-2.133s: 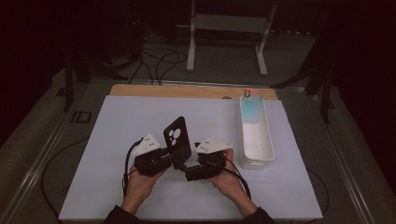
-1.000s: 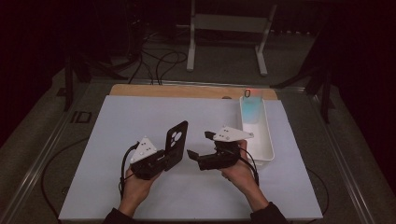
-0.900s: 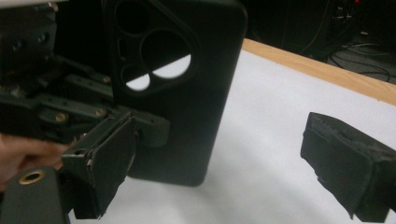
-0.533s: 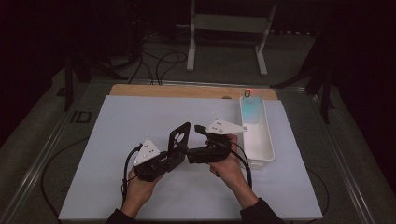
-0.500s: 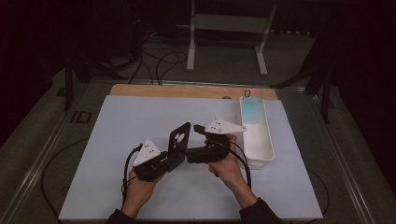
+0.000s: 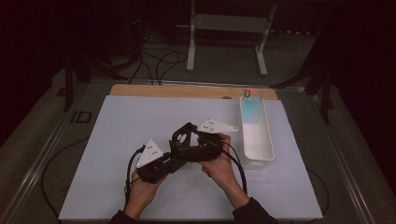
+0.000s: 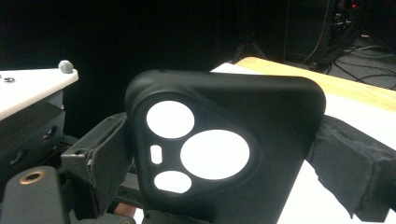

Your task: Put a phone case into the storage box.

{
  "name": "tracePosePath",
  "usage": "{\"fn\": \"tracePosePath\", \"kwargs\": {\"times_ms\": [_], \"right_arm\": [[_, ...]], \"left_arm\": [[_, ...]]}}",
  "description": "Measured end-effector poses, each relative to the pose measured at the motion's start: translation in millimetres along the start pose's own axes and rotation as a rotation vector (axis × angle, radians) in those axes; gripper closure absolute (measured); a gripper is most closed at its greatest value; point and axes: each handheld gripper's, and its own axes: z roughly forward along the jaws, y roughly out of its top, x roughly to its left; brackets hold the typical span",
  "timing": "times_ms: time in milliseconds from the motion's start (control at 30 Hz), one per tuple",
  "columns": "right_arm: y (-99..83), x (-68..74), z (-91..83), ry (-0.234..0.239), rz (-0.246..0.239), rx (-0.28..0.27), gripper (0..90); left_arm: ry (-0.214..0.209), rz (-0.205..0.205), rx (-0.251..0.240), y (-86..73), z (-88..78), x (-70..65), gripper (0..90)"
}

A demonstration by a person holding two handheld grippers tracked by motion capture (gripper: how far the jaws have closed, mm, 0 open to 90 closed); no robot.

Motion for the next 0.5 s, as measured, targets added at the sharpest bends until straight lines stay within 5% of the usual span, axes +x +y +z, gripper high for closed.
{"fn": "tracePosePath", "kwargs": {"times_ms": [500], "right_arm": [[0.0,1.8,-0.2,-0.014,0.012,0.003,13.1]], "left_arm": [[-0.008,0.002,-0.01,0.2,0.1,-2.2,85.1]]}}
